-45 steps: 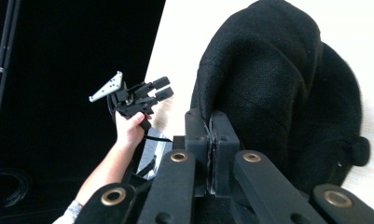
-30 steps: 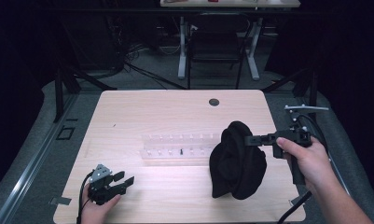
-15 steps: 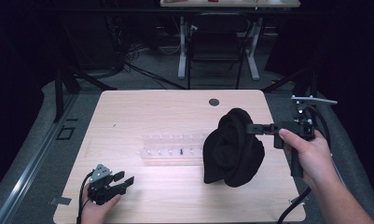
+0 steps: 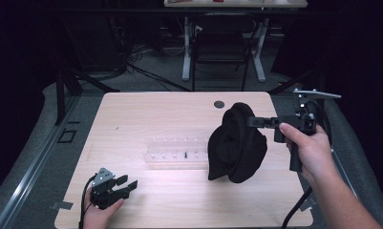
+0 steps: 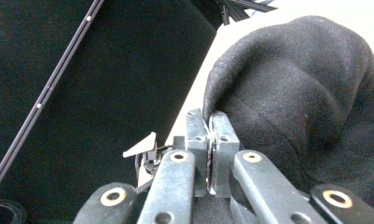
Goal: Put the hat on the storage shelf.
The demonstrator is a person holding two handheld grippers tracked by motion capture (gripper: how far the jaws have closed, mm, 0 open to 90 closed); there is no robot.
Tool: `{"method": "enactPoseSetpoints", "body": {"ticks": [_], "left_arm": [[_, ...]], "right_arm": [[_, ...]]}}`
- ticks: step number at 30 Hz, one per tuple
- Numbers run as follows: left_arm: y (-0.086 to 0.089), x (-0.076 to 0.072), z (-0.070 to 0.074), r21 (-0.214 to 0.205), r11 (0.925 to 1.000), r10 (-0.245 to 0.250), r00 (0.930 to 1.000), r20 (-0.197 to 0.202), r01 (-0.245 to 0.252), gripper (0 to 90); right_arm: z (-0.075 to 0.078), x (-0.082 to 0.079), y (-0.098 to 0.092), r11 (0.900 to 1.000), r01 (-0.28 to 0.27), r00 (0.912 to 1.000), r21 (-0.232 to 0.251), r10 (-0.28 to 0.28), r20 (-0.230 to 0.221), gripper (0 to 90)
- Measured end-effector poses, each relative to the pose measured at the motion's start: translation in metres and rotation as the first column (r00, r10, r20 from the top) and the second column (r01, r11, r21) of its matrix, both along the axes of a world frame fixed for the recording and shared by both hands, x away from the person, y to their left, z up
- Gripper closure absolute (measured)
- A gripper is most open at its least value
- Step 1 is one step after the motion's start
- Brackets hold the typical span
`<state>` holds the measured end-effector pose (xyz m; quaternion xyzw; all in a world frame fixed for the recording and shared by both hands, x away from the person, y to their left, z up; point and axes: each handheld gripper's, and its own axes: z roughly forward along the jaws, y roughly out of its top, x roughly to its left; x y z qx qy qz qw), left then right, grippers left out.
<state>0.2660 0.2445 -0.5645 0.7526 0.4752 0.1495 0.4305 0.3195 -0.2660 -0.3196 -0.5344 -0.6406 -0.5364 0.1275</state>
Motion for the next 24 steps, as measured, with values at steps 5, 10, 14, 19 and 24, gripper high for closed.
{"method": "enactPoseSetpoints", "body": {"ticks": [5, 10, 14, 19, 24], "left_arm": [[0.0, 0.0, 0.0, 0.0, 1.0, -0.004, 1.0, -0.003, 0.004, 49.0], [0.0, 0.0, 0.0, -0.002, 1.0, -0.004, 1.0, -0.002, 0.004, 48.9], [0.001, 0.001, 0.0, 0.0, 1.0, -0.006, 1.0, -0.003, 0.006, 49.0], [0.001, 0.001, 0.0, -0.005, 1.0, -0.006, 1.0, -0.001, 0.006, 48.9], [0.001, 0.001, 0.001, -0.009, 0.9999, -0.005, 1.0, 0.002, 0.005, 49.0]], "right_arm": [[0.003, 0.006, 0.007, 0.9999, 0.004, 0.9999, 0.013, -0.004, 0.011, 88.5], [0.007, 0.012, 0.017, 0.9998, 0.007, 0.9994, 0.017, -0.008, 0.033, 88.5], [0.01, 0.017, 0.025, 1.0, 0.01, 0.9987, 0.0, -0.01, 0.05, 88.6], [0.01, 0.023, 0.035, 0.9999, 0.006, 0.9982, 0.01, -0.007, 0.059, 88.6], [0.011, 0.03, 0.044, 0.9998, 0.005, 0.9982, 0.02, -0.006, 0.06, 88.5]]}}
